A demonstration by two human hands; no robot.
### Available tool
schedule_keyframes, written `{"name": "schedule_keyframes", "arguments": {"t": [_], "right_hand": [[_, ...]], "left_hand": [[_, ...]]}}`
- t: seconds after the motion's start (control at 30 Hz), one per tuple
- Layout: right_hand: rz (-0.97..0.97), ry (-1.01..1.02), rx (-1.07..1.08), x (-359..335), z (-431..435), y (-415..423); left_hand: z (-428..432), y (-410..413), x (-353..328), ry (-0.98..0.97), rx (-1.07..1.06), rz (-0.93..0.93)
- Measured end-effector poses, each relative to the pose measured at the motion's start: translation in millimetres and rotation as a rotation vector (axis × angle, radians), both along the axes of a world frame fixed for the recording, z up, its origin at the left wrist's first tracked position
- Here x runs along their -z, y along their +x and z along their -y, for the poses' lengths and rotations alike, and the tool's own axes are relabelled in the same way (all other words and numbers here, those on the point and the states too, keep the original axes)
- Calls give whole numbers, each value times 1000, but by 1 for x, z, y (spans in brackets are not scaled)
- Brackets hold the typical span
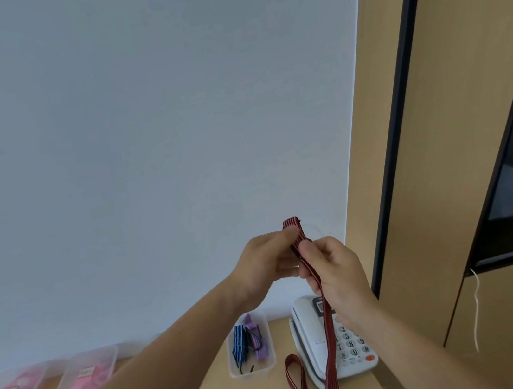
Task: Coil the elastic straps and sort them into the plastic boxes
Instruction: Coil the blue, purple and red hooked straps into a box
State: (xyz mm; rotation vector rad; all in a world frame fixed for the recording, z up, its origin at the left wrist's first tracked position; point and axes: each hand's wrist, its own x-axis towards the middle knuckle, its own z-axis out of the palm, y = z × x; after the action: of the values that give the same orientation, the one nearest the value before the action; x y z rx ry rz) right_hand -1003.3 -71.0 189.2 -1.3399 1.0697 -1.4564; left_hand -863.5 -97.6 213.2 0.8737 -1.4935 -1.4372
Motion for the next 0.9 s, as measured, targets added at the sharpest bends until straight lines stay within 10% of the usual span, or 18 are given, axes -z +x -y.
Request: {"name": "schedule_keyframes", "arguments": {"t": [0.47,0.9], "right_hand": [[-24,190,-17,4,-1,-3],[36,187,-121,-8,2,-7]], "left_hand": [[4,4,2,-208,-228,91],[10,22,26,-1260,-368,687]]}}
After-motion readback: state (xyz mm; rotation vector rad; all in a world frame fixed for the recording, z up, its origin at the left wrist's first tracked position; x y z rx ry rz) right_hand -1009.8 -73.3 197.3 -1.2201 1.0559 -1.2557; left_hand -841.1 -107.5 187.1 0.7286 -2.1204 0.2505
